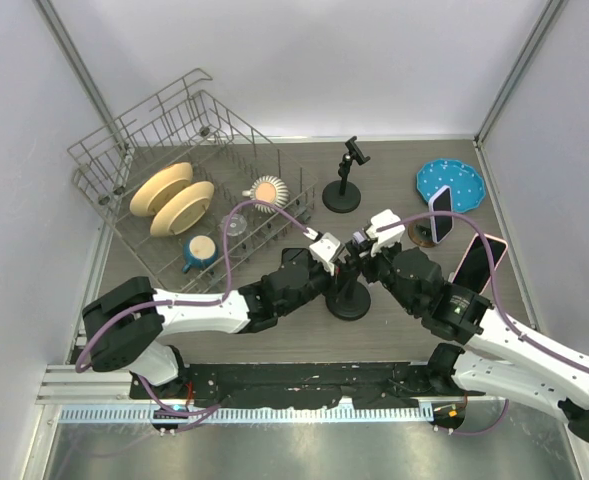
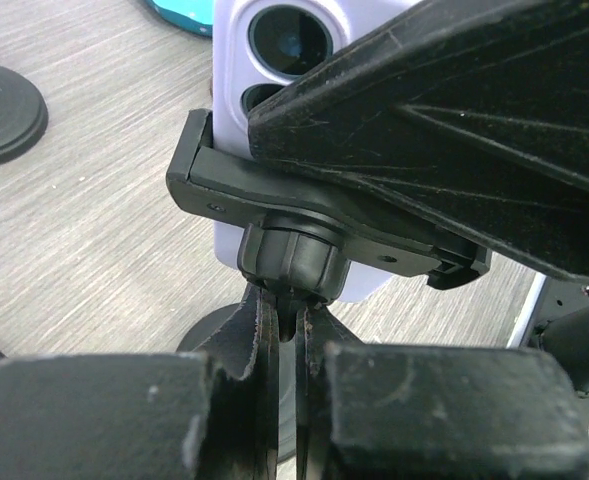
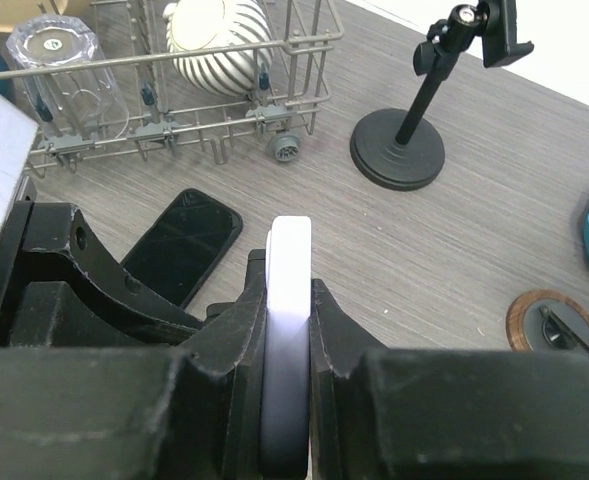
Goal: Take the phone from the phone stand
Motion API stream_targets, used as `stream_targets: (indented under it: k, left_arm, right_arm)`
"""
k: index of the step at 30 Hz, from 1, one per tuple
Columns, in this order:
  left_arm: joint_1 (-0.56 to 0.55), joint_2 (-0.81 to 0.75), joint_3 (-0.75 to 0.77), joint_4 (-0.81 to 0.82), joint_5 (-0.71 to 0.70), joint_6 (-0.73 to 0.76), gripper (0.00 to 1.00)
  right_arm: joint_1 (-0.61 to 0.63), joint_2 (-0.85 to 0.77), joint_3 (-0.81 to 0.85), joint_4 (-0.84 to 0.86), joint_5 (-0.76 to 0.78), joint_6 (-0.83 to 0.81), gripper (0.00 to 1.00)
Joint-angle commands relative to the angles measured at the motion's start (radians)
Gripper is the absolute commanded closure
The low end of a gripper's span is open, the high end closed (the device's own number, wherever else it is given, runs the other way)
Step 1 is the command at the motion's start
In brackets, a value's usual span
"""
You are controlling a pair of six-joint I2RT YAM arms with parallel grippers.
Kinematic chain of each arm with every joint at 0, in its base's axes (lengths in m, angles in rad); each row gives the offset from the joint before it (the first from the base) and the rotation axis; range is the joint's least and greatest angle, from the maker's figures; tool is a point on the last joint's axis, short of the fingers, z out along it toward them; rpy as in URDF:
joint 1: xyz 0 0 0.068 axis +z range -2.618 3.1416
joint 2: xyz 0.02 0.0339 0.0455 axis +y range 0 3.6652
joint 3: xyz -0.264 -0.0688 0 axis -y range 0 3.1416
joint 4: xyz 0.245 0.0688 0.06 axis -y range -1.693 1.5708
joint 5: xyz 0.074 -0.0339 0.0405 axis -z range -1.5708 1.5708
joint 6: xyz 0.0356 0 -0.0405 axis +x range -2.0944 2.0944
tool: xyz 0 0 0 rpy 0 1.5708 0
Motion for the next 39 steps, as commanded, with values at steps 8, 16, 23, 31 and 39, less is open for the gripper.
stream_targets:
  k: [8, 16, 23, 31, 39]
  left_arm:
    - [0.149, -0.016, 0.101, -0.109, -0.159, -0.144, 1.0]
    - [0.213, -0.013, 0.124, -0.131, -0.123, -0.175, 1.0]
    - [0.219, -0.014, 0.099, -0.071, -0.056, -0.181, 1.0]
    - [0.123, -0.042, 0.009, 0.079, -0.05, -0.14, 1.0]
    - [0.06, -0.043, -0.01, 0.106, -0.073, -0.115, 1.0]
  right_arm:
    - [0.062, 0.038, 0.07, -0.297, 0.027, 0.157, 0.99]
    - [0.062, 0.058, 0.113, -0.362, 0.035, 0.181, 0.99]
    - [0.062, 0.037, 0.124, -0.378, 0.202, 0.229, 0.99]
    - [0.062, 0.046, 0.139, -0.378, 0.518, 0.279, 0.99]
    - [0.06, 0.061, 0.125, -0.378, 0.658, 0.319, 0.99]
